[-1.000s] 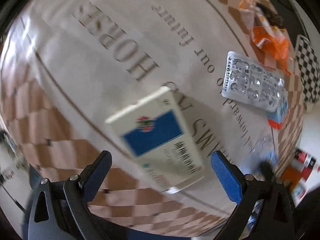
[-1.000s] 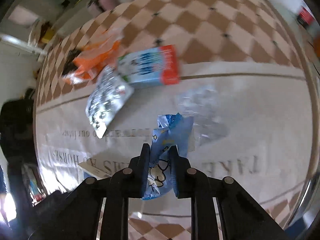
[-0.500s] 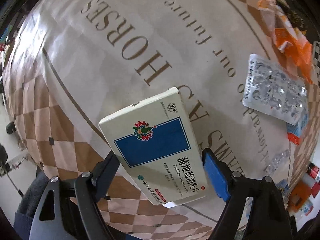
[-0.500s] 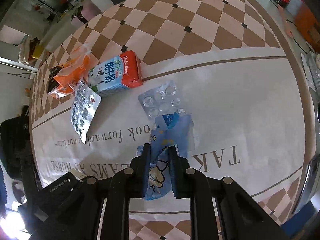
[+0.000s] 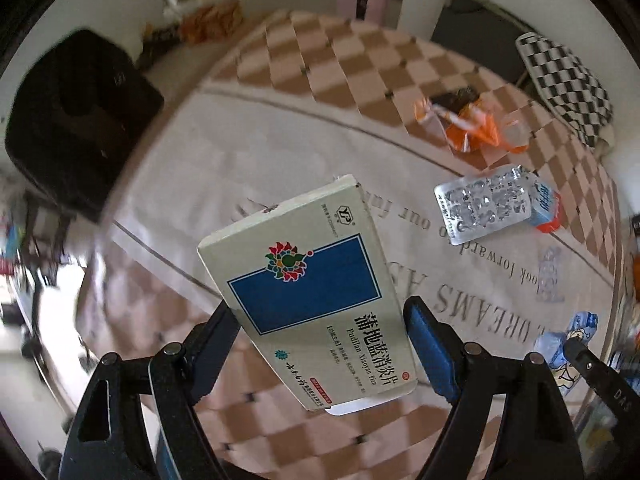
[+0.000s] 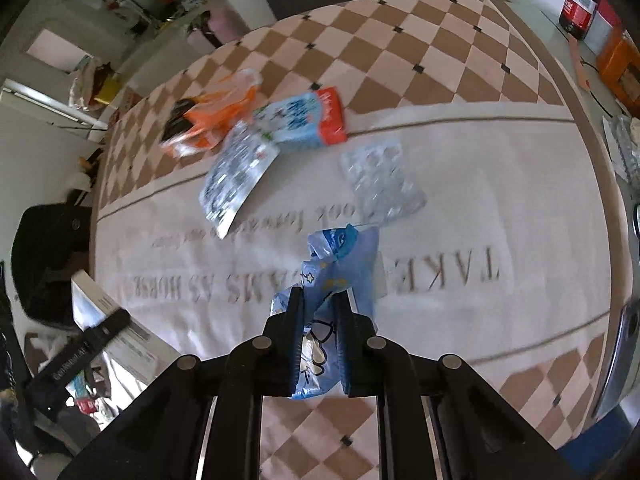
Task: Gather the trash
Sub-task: 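Carry the medicine box and blue bag over the bin and release both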
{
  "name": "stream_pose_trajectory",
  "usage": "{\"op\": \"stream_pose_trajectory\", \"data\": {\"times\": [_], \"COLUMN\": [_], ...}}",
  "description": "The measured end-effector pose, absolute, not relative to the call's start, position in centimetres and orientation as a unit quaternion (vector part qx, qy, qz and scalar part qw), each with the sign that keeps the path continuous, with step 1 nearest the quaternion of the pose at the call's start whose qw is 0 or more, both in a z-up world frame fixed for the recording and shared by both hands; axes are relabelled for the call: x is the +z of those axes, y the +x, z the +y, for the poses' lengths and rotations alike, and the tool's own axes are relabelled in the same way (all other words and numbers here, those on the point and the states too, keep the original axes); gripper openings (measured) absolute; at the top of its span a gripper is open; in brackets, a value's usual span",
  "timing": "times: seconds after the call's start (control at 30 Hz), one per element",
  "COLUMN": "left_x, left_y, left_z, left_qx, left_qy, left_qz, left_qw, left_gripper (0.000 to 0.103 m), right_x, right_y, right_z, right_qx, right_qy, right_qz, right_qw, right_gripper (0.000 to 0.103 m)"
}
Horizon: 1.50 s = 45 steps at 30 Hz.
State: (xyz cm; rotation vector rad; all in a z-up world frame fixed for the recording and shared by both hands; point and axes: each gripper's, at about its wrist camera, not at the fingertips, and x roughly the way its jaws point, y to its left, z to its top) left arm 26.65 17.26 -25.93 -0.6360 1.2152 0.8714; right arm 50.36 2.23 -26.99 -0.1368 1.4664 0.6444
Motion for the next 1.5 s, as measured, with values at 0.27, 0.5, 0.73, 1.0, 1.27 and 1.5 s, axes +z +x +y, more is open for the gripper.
{"op": "stream_pose_trajectory", "data": {"times": [0.27, 0.5, 0.73, 1.0, 1.27, 1.5], "left_x": [-22.1, -20.3, -23.5, -35.4, -55.6, -69.2], "left_y": [21.3, 11.8, 4.2, -0.2, 0.8, 1.6], "left_z": [16.2, 13.8, 11.5, 10.1, 9.5, 8.3], "left_qx": [0.355, 0.292, 0.231, 0.182, 0.133, 0.095], "left_qy": [-0.239, -0.216, -0.217, -0.263, -0.294, -0.346], "left_qz": [0.509, 0.495, 0.541, 0.621, 0.699, 0.732], "left_qw": [0.747, 0.790, 0.779, 0.715, 0.638, 0.580], "left_gripper": [0.081, 0.081, 0.081, 0.081, 0.082, 0.089], "right_x": [-22.8, -20.2, -24.1, -36.7, -54.3, -69.2], "right_y": [39.9, 26.7, 16.5, 9.4, 8.0, 7.0], "right_z": [0.4, -2.4, -6.3, -10.0, -11.5, -11.6], "right_qx": [0.308, 0.301, 0.267, 0.224, 0.187, 0.183], "right_qy": [-0.043, -0.007, 0.015, 0.009, 0.023, 0.035], "right_qz": [0.627, 0.613, 0.655, 0.731, 0.772, 0.800], "right_qw": [0.714, 0.731, 0.706, 0.644, 0.607, 0.570], "right_gripper": [0.013, 0.013, 0.013, 0.012, 0.012, 0.013]}}
